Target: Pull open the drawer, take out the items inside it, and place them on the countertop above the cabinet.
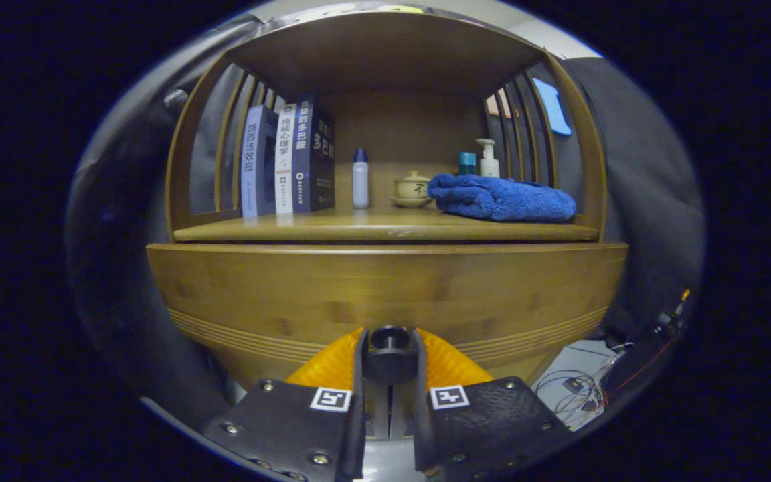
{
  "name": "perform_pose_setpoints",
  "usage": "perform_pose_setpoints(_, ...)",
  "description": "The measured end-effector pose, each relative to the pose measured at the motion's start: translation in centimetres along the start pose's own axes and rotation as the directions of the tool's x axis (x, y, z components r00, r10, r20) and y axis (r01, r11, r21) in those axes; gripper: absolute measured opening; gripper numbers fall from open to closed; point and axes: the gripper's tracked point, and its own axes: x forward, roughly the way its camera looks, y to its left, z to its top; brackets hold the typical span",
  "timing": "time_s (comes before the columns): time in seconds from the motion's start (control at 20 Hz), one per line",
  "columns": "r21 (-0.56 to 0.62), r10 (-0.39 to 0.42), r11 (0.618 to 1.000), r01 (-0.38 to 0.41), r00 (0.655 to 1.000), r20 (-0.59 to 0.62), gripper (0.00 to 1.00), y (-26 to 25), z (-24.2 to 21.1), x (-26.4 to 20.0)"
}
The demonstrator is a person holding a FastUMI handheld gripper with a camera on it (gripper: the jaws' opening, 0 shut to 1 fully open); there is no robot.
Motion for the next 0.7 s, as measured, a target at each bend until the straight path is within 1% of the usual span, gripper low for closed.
perform_pose_setpoints(0.2, -0.011, 0.001, 1.0, -0.001, 1.0, 0.006, 0.29, -0.3, -0.6, -3.5)
perform_pose_setpoints(0.3, 0.008, 0.007, 1.0, -0.007, 1.0, 0.012, 0.29, -0.3, -0.8, -5.0)
perform_pose_setpoints(0.5, -0.01, 0.01, 1.0, -0.01, 1.0, 0.011, 0.29, -0.3, -1.3, -7.1)
perform_pose_setpoints(0.7, -0.004, 0.011, 1.0, -0.011, 1.0, 0.016, 0.29, -0.3, -1.5, -8.7)
